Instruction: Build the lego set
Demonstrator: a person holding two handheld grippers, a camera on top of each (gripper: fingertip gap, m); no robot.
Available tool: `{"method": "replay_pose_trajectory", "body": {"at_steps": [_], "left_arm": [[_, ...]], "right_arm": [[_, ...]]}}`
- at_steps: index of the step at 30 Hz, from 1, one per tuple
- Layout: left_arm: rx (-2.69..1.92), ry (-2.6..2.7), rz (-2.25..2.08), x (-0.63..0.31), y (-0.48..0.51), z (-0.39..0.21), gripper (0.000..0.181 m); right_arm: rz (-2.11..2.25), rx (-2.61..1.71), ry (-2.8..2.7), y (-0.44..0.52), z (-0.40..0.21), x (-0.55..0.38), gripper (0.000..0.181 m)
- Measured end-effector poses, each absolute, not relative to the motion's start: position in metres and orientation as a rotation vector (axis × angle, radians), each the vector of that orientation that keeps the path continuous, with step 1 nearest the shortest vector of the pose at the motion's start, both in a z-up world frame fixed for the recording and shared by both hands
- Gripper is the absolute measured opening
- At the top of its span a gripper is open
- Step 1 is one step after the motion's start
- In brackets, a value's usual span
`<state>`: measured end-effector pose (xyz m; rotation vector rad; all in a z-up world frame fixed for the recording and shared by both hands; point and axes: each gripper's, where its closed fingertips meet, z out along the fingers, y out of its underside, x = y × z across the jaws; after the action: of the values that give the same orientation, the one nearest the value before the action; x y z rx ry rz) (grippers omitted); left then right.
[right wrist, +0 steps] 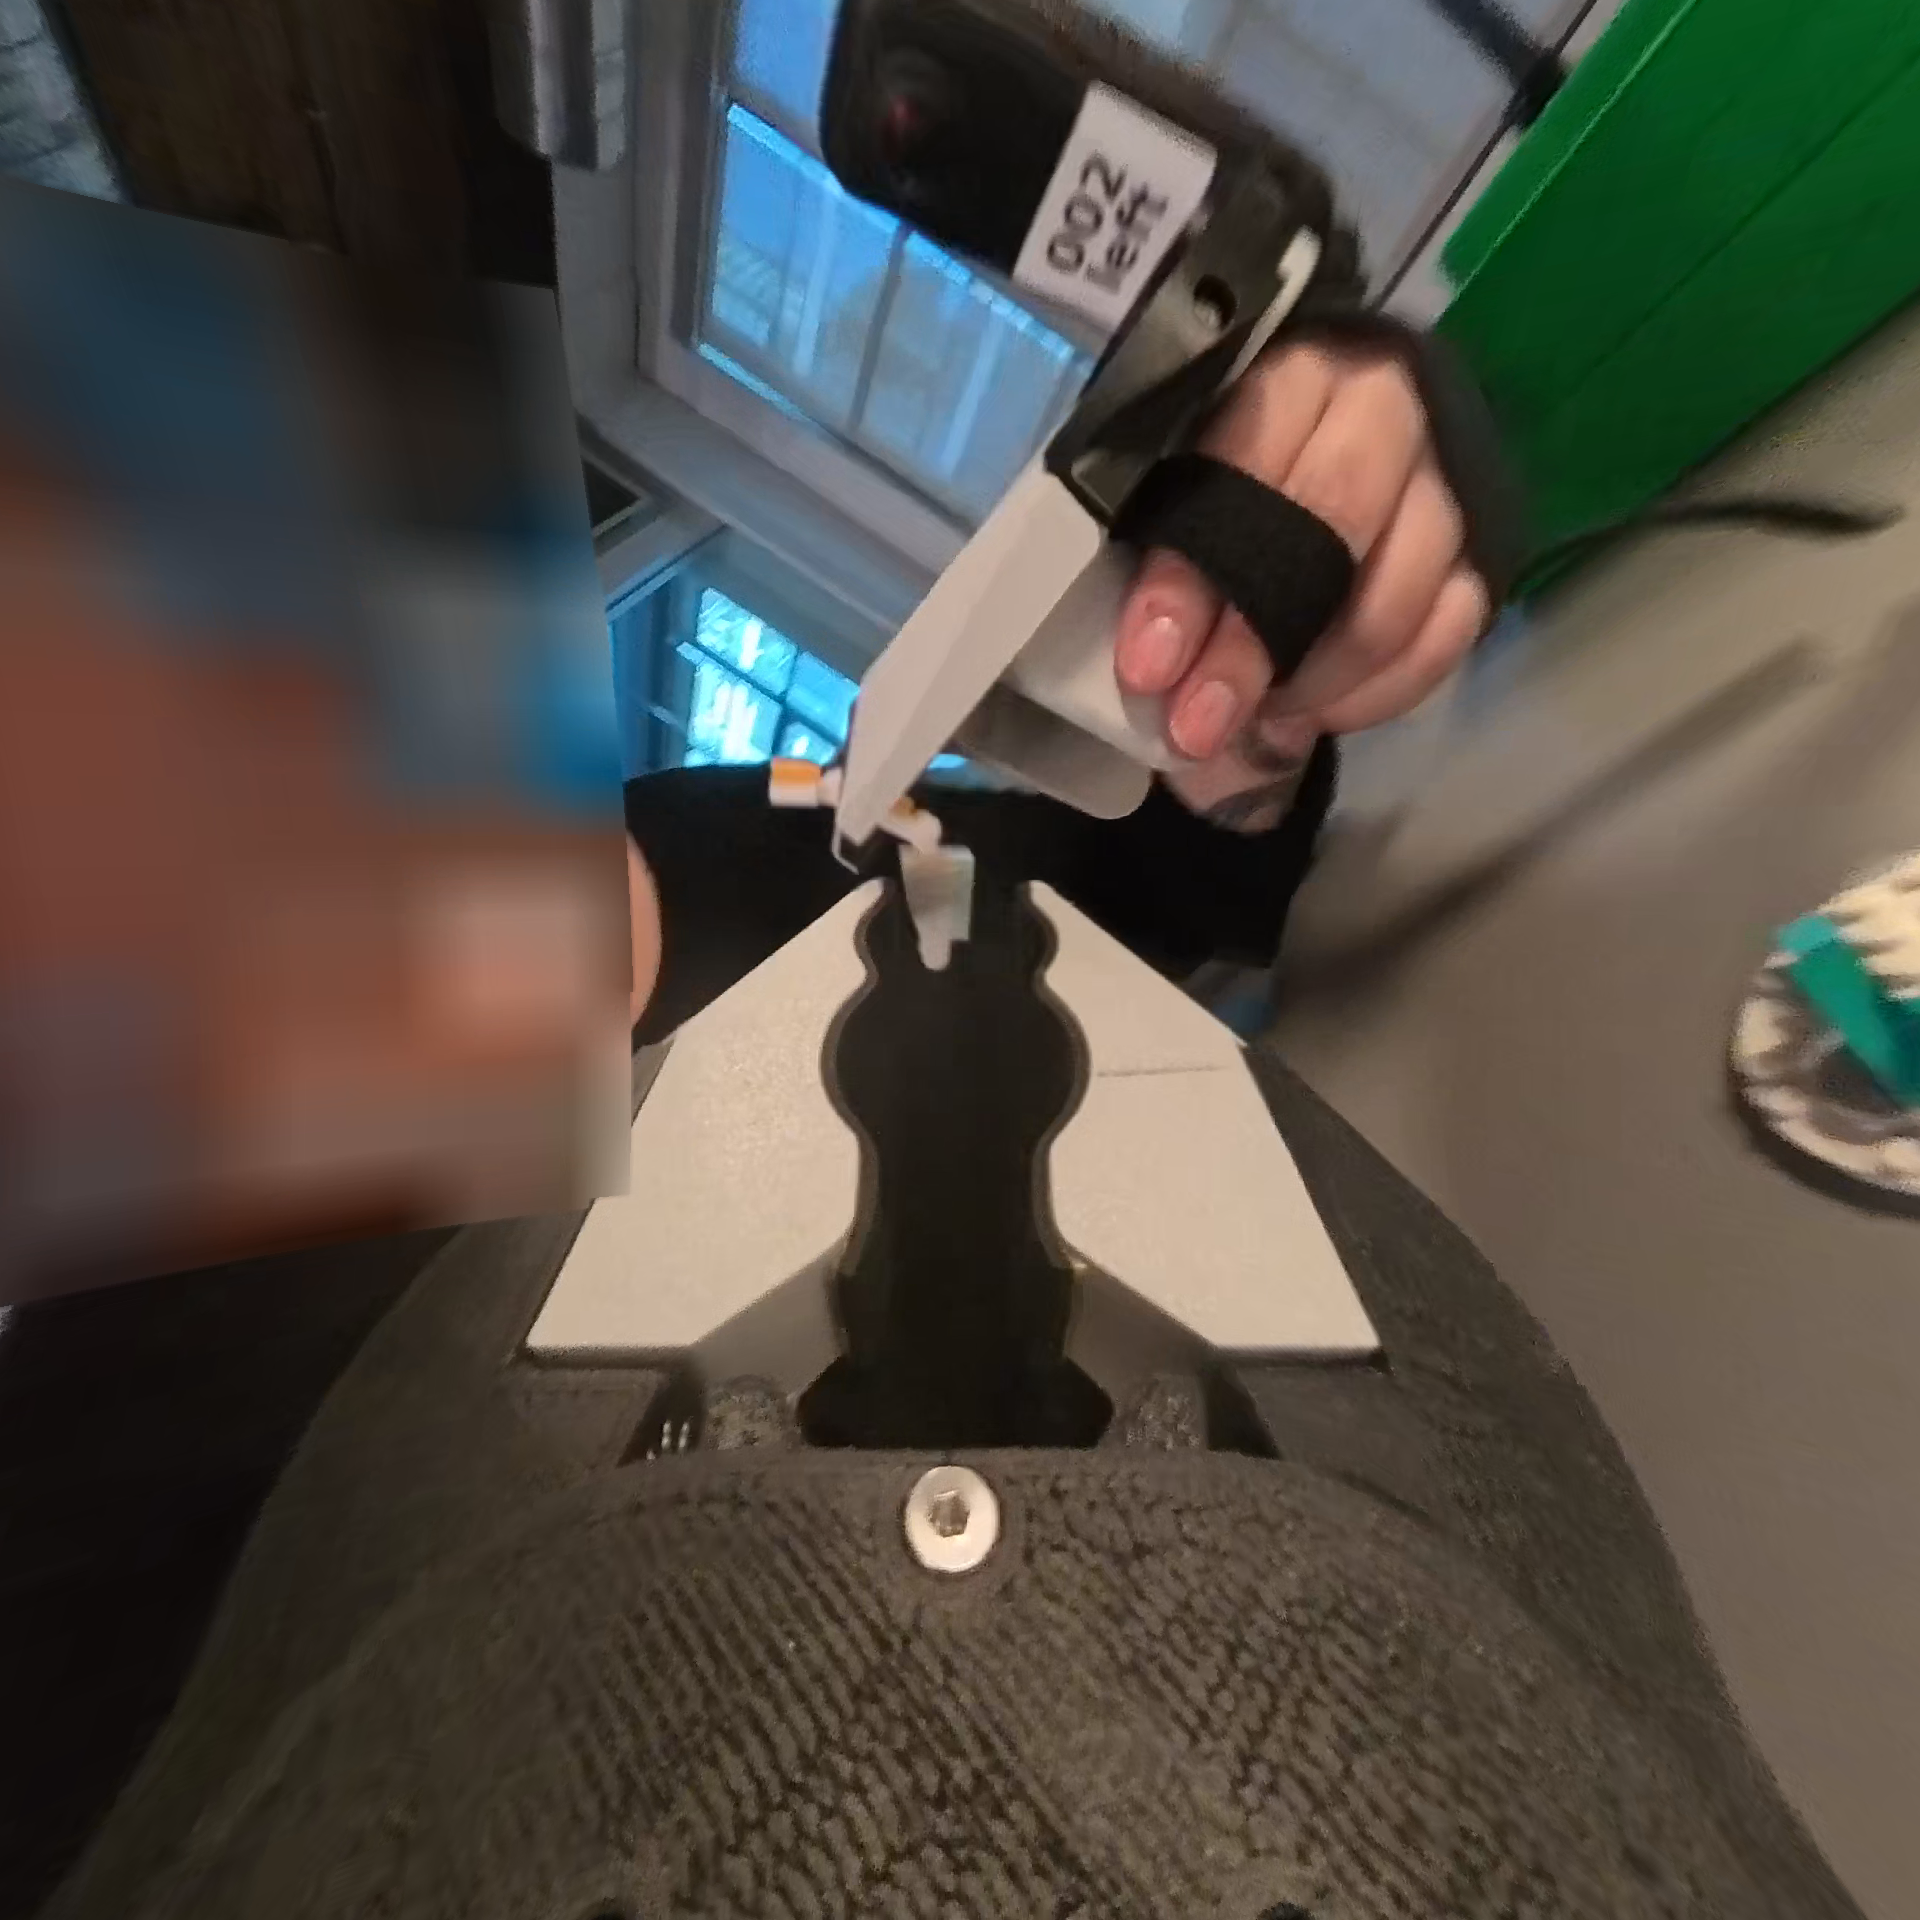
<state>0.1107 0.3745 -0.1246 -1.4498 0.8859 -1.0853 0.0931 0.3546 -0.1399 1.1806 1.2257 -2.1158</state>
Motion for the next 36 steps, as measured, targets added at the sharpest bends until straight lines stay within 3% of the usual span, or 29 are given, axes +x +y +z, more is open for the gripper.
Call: {"method": "replay_pose_trajectory", "body": {"at_steps": [5,16,20,30,33,36], "left_arm": [[-1.461,0.518,-0.929,0.069,0.393,-0.118,0.007],[-1.43,0.234,-0.761,0.048,0.386,-0.124,0.007],[-1.47,0.26,-0.717,0.054,0.38,-0.135,0.007],[-1.505,0.334,-0.765,0.065,0.359,-0.15,0.007],[-1.55,0.268,-0.608,0.051,0.369,-0.152,0.006],[-1.563,0.031,-0.517,0.026,0.383,-0.148,0.006]], "right_arm": [[-2.346,1.555,1.557,0.387,-0.155,0.067,0.033],[-2.498,1.668,1.938,0.368,-0.149,0.048,0.024],[-2.483,1.628,1.99,0.361,-0.154,0.05,0.008],[-2.363,1.563,2.147,0.359,-0.166,0.058,0.008],[-2.34,1.729,2.325,0.375,-0.169,0.05,0.023],[-2.182,1.922,2.91,0.395,-0.168,0.043,0.036]]}}
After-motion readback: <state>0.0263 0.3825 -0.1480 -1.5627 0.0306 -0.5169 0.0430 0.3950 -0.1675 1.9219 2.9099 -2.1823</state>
